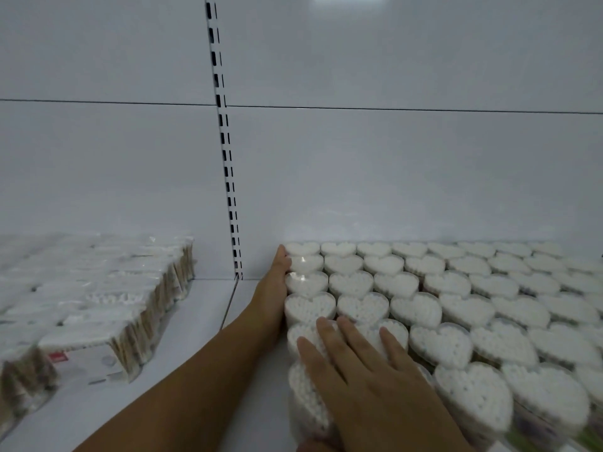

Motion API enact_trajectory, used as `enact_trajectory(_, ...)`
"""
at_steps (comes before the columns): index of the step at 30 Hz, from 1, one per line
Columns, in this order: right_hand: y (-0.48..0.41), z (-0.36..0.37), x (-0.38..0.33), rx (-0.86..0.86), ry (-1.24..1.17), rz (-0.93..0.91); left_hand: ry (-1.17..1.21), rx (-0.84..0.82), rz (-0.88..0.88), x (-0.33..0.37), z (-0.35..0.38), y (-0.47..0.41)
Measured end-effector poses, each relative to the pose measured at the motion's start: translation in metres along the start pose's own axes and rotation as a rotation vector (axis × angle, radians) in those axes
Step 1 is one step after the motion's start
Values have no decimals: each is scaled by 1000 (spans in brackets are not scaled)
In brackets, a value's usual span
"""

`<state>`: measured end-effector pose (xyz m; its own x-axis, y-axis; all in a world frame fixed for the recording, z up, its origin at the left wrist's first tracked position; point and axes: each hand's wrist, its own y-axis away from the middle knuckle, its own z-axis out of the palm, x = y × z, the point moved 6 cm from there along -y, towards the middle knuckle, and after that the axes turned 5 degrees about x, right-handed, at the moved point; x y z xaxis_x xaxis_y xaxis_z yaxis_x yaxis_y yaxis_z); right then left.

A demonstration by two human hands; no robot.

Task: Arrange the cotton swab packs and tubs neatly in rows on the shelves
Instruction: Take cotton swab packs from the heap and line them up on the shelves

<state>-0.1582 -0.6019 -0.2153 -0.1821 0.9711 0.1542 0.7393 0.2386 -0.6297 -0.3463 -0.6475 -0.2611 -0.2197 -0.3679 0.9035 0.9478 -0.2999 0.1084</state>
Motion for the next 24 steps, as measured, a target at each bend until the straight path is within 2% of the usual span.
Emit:
enact_trajectory(12, 1, -5, 1, -268, 32, 2, -3, -90, -5, -9, -2, -5)
enact_trajectory(19, 2, -5, -2, -328, -6, 23, 41, -90, -36, -11, -3, -6)
enact_trajectory(24, 3, -9, 1, -347, -45, 54, 3, -89, 9, -9, -5, -8)
